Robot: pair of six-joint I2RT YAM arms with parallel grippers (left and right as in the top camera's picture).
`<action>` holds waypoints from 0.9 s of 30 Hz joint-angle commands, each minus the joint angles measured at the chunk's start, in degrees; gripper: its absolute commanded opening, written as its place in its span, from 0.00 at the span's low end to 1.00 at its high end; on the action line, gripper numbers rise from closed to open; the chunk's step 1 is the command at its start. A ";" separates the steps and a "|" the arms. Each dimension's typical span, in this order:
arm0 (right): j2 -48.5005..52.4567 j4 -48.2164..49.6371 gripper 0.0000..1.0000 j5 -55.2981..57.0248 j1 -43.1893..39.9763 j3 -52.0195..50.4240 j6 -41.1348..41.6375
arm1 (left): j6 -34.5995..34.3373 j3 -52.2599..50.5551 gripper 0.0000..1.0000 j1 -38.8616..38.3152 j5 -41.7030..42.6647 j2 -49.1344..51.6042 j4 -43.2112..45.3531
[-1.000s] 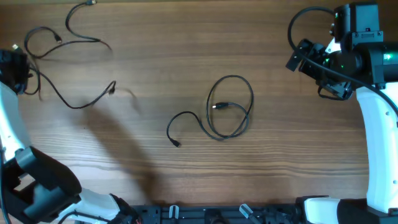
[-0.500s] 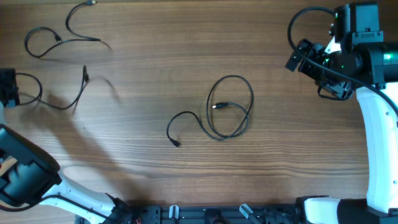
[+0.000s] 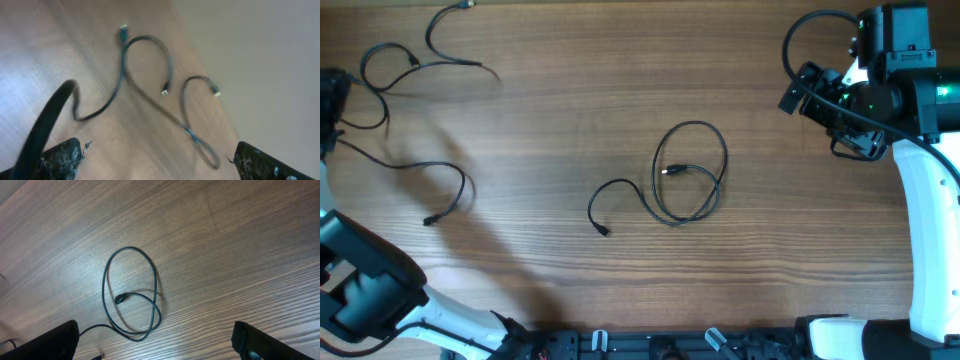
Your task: Untangle cables
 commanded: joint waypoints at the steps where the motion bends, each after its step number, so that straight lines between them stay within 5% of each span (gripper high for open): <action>1: 0.00 -0.31 1.00 -0.44 0.02 -0.26 -0.57 | 3.63 0.39 1.00 1.42 -15.91 0.13 -6.23; 4: 0.00 -0.31 1.00 -0.44 0.02 -0.26 -0.59 | 3.61 0.39 1.00 2.84 -29.62 0.13 -13.09; 8: 0.00 -0.35 1.00 -0.44 0.02 -0.26 -0.98 | 3.65 0.39 1.00 5.25 -34.49 0.13 -19.17; 11: 0.00 -0.72 1.00 -0.46 0.02 -0.26 -2.08 | 3.85 0.39 1.00 5.18 -49.77 0.13 -25.79; 13: 0.00 -0.55 1.00 -0.46 0.02 -0.26 -2.08 | 3.82 0.39 1.00 5.18 -47.47 0.13 -28.63; 17: 0.00 -0.72 1.00 -0.46 0.02 -0.26 -2.08 | 3.56 -0.50 1.00 4.92 -17.55 0.13 -33.90; 19: 0.00 -0.70 1.00 -0.46 0.02 -0.26 -2.05 | 3.61 -2.91 1.00 3.39 -11.45 0.13 -35.91; 22: 0.00 -0.70 1.00 -0.48 0.02 -0.26 -2.08 | 4.04 -6.69 1.00 0.15 -13.75 0.13 -37.46; 27: 0.00 -0.74 1.00 -1.36 0.02 -0.26 -2.12 | 7.74 -9.84 1.00 -5.40 -29.40 0.13 -33.64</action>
